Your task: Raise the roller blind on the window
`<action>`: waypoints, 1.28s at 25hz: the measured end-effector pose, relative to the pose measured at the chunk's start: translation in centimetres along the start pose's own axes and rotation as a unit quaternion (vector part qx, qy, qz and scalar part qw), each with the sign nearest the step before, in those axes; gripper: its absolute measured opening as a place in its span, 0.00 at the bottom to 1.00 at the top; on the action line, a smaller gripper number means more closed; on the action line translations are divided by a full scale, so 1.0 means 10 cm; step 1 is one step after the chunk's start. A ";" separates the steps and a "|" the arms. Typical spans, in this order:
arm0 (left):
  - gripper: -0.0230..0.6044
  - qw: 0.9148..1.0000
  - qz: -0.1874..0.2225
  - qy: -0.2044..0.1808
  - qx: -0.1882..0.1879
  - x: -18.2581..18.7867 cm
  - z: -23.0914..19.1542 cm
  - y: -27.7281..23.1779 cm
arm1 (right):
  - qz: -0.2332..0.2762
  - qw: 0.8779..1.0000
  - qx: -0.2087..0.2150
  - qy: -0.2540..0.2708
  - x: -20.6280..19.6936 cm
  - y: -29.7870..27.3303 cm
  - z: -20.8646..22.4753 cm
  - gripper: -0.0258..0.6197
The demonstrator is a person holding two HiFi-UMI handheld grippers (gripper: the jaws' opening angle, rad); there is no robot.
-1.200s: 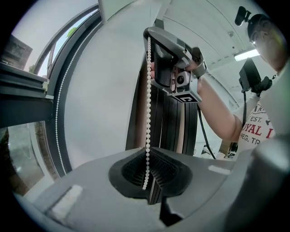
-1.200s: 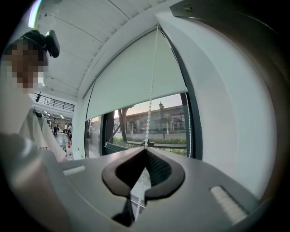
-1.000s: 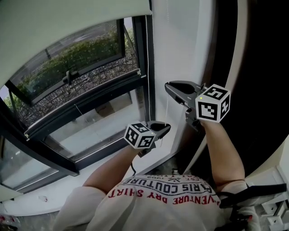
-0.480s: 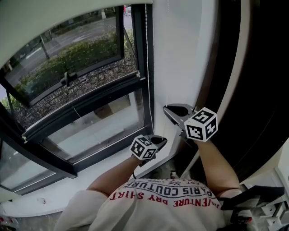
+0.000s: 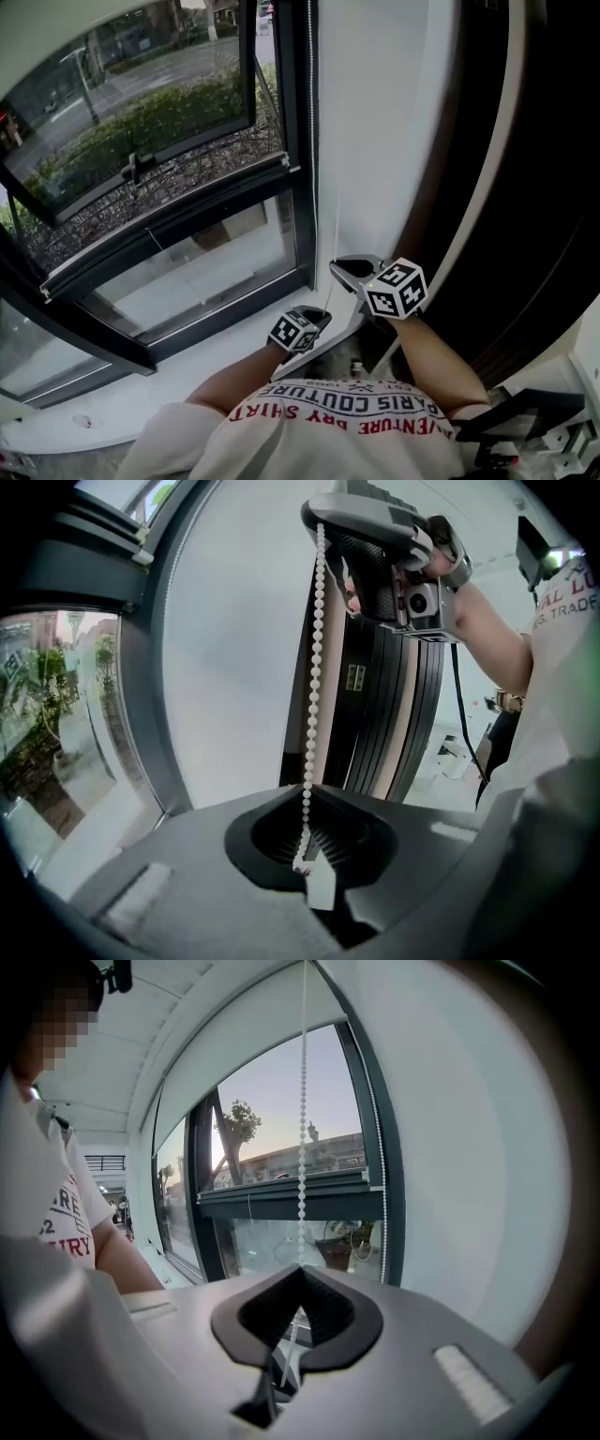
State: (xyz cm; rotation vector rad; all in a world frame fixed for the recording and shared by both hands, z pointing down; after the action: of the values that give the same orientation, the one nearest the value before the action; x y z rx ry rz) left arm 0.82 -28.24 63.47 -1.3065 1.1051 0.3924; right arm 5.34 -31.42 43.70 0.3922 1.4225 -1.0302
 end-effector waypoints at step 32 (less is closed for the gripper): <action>0.26 0.958 0.274 -0.076 -0.040 2.76 0.05 1.76 | -0.004 1.000 -0.022 0.007 -0.02 0.21 -0.08 0.05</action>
State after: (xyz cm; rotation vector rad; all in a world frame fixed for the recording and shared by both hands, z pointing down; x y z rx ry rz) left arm 0.46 -31.97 30.98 -1.0014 1.3230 0.9421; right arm 6.49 -29.64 43.04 0.3619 1.4575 -1.0022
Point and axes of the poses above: the fingertips, and each gripper's own axes: y backward along the fingers, z to its right, x out of its top, the point moved 4 cm from there along y, backward along the fingers, and after that the axes turned 5 degrees about -y, right-handed, at the moved point
